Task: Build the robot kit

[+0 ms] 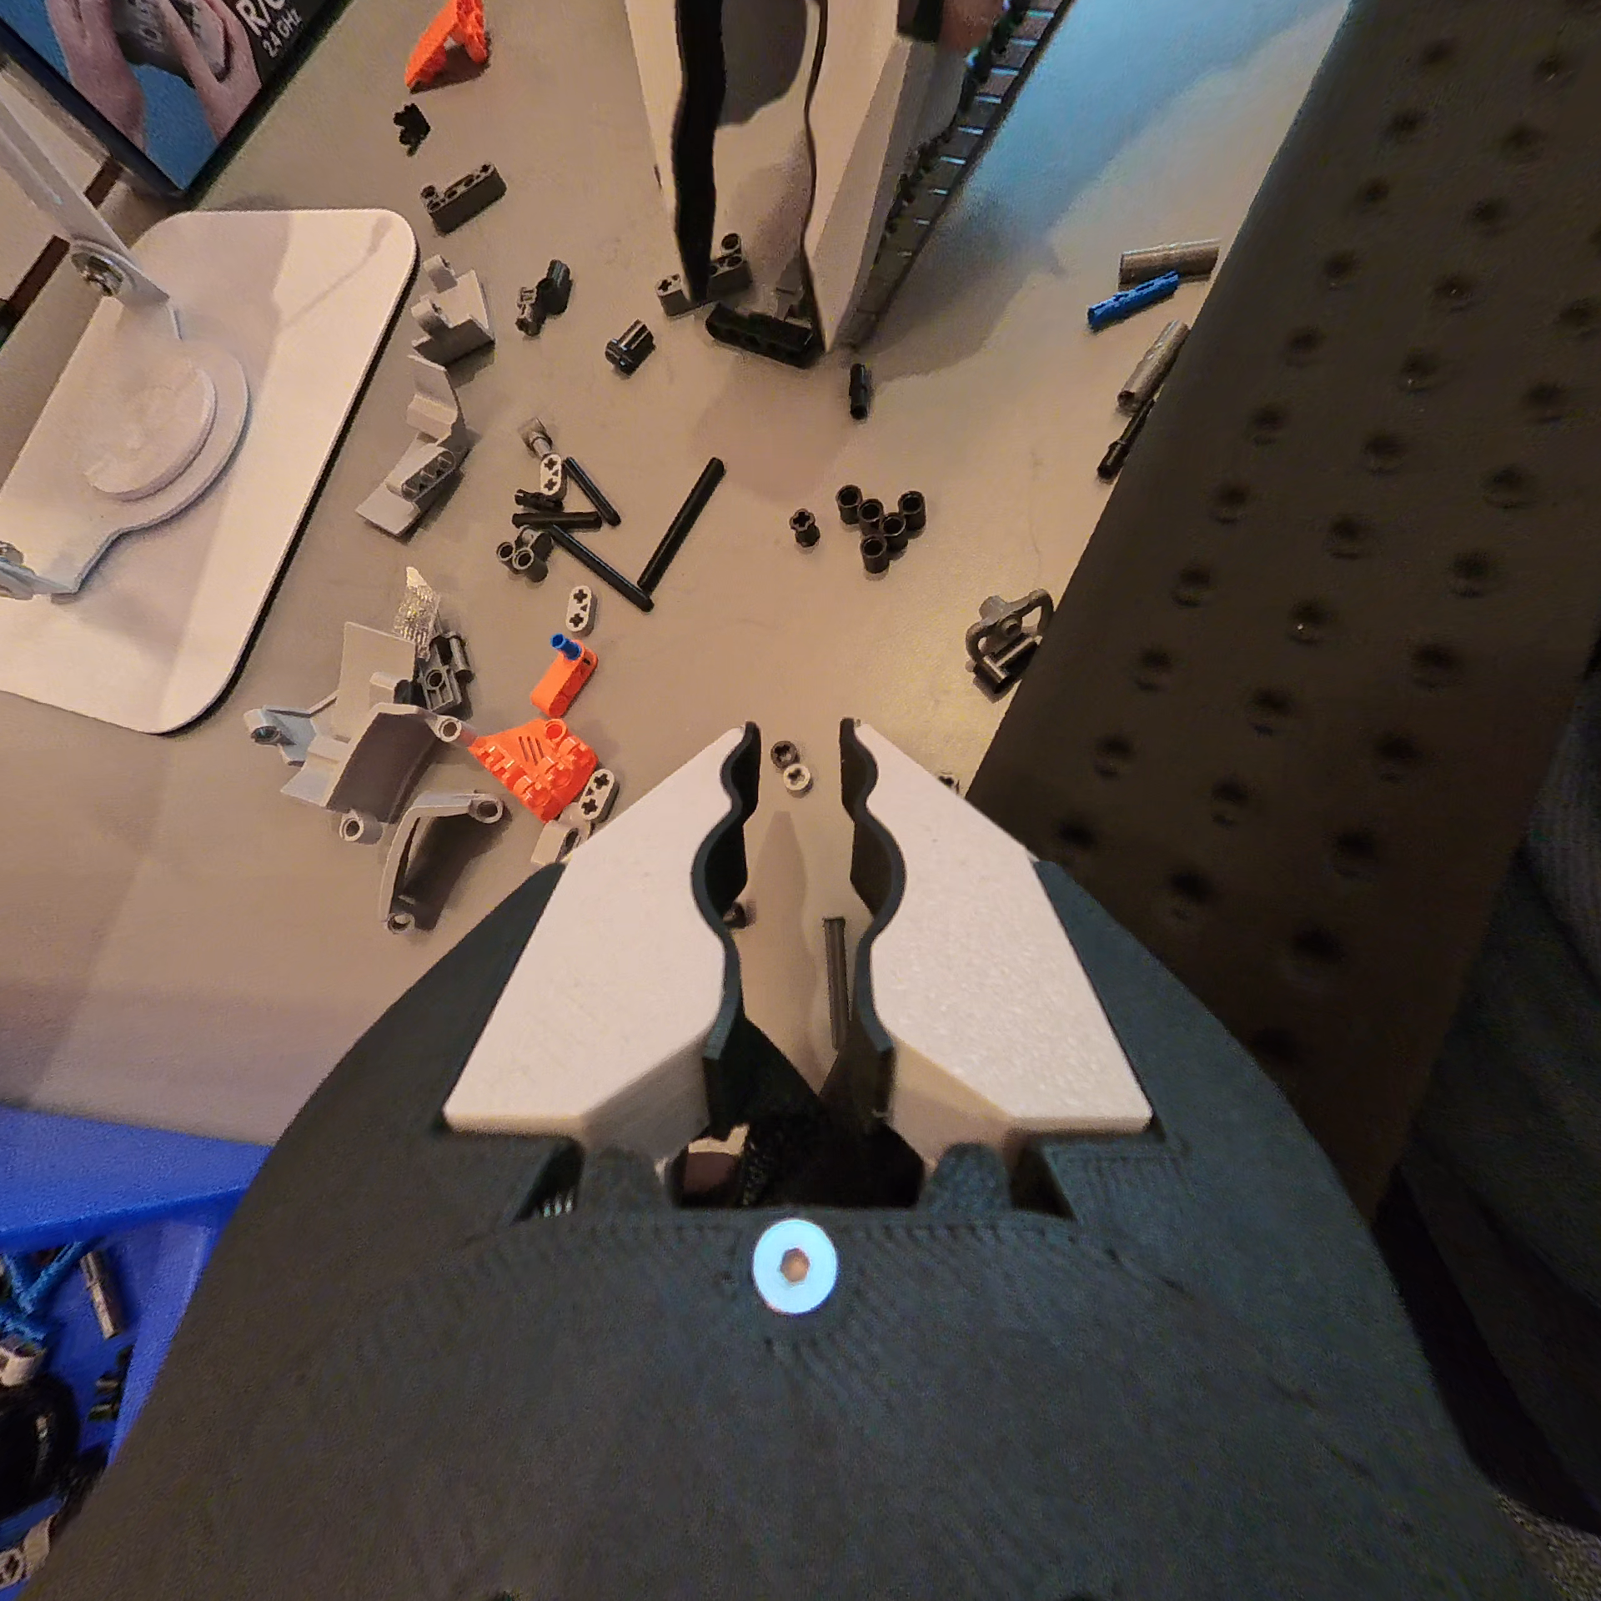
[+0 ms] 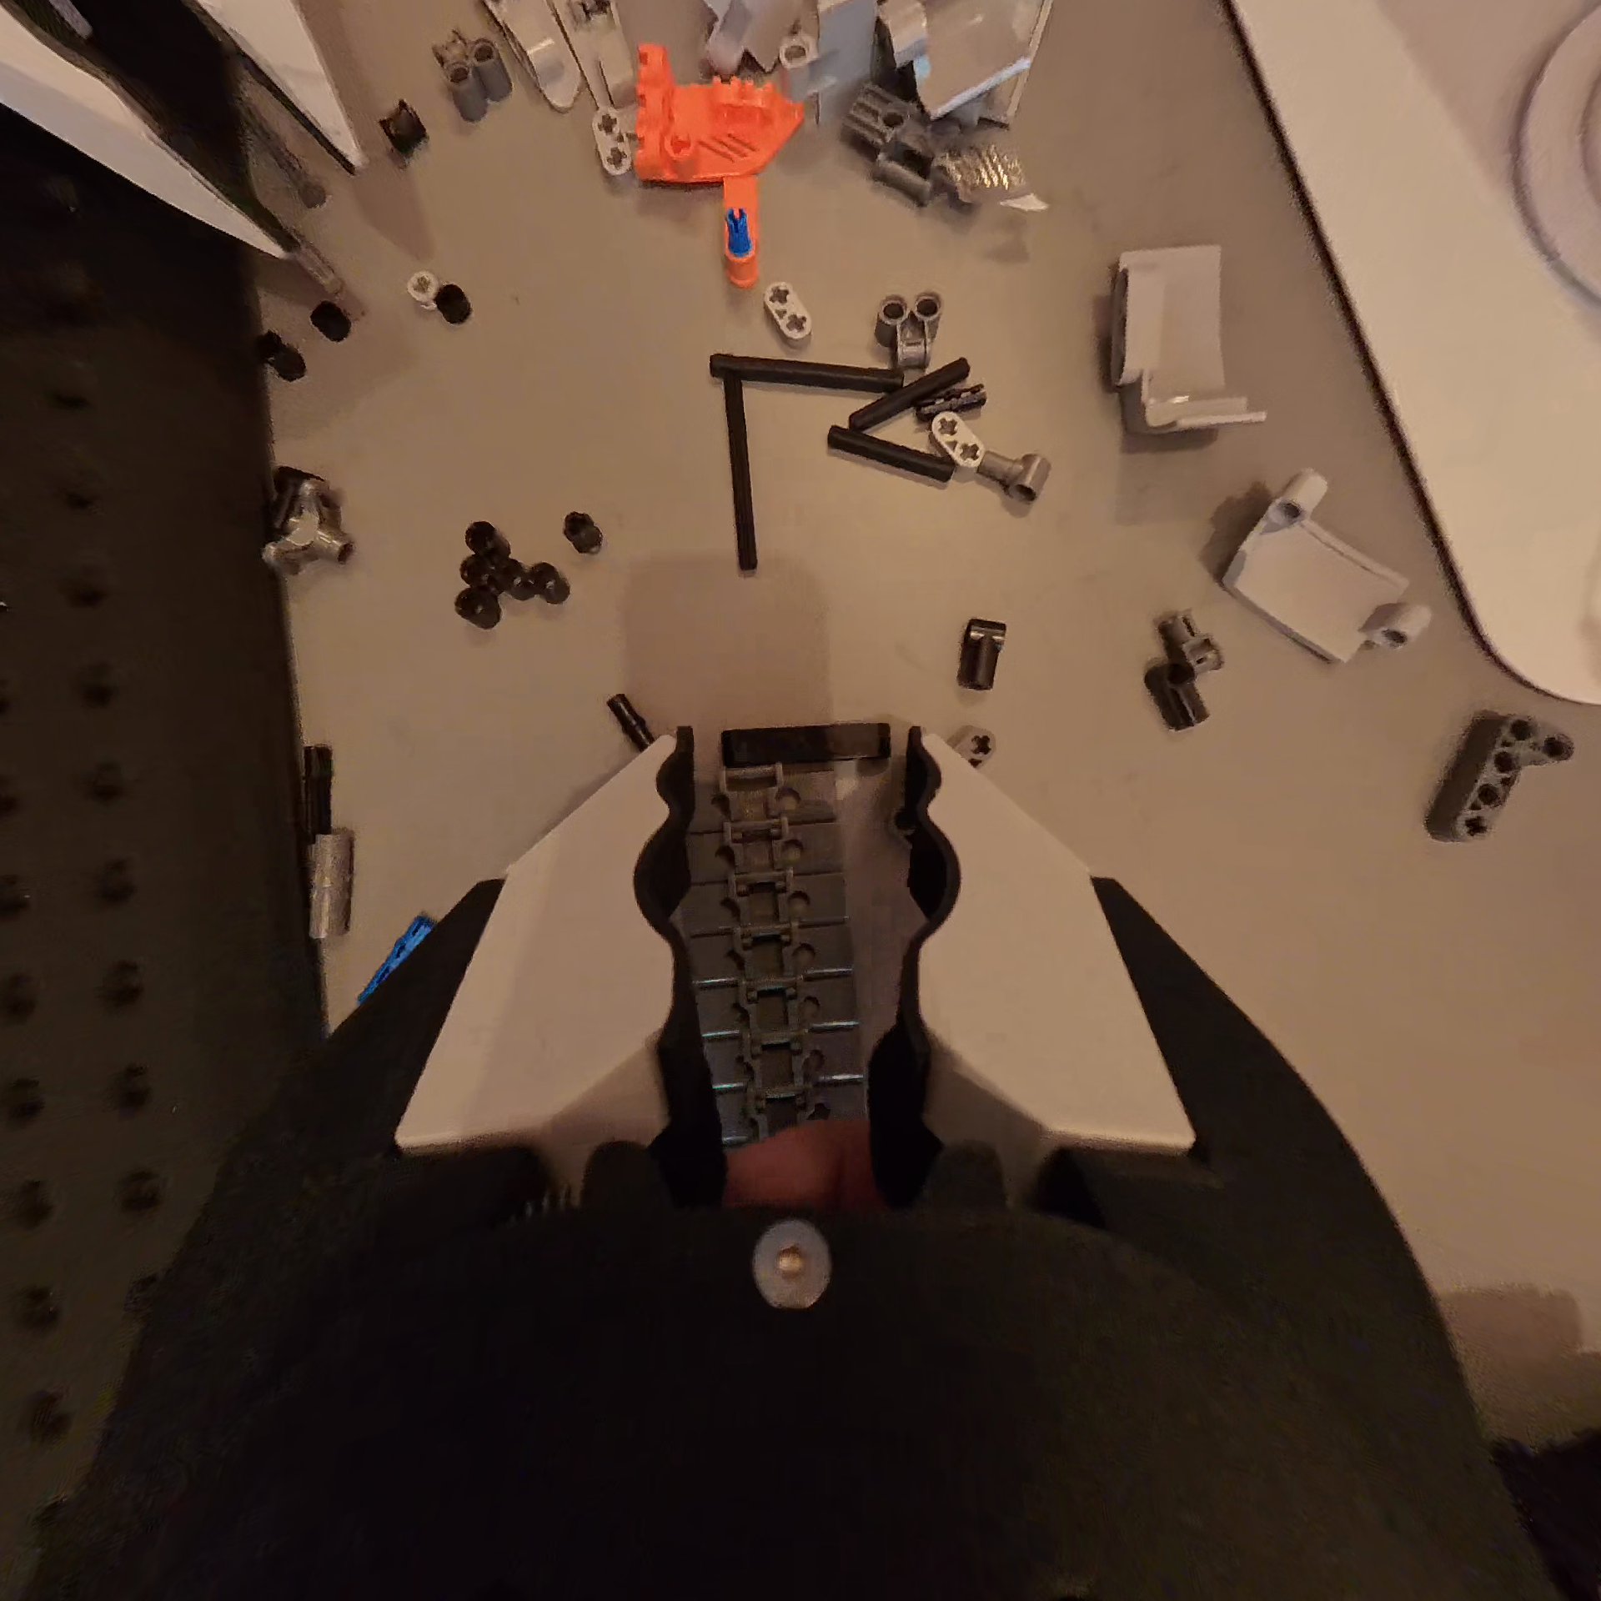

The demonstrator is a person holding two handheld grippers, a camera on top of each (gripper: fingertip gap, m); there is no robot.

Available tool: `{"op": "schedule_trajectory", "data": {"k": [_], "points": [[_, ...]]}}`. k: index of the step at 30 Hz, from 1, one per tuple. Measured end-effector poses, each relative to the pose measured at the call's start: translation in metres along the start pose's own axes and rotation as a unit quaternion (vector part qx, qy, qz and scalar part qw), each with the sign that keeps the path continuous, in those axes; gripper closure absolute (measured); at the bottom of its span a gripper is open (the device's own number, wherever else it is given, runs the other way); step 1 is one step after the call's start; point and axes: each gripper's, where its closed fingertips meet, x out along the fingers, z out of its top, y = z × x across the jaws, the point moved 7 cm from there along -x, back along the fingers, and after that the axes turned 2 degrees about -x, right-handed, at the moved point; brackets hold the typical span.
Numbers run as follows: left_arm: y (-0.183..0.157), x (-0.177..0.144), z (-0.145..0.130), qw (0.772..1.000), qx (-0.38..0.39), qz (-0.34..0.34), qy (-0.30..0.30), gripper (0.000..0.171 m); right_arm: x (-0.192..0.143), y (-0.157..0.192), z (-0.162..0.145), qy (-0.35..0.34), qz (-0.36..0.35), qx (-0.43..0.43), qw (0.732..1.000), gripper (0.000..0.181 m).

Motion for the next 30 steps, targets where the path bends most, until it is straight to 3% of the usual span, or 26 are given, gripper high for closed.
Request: {"op": "schedule_trajectory", "data": {"k": [9, 15, 22, 30], "points": [[0.005, 0.003, 0.006, 1.0, -0.001, 0.003, -0.01, 0.154, 0.004, -0.002, -0.004, -0.009, 0.032, -0.002, 0.999, 0.144], [0.007, 0.008, 0.014, 1.0, 0.002, 0.0, -0.016, 0.154, -0.016, 0.017, 0.007, -0.049, 0.062, -0.064, 0.995, 0.144], [-0.003, 0.02, 0.026, 0.999, 0.023, -0.026, -0.017, 0.154, -0.013, 0.048, -0.008, 0.006, 0.113, -0.126, 0.986, 0.144], [-0.013, 0.027, 0.034, 0.998, 0.049, -0.042, -0.004, 0.153, -0.011, 0.051, -0.014, 0.022, 0.103, -0.147, 0.983, 0.134]]}}
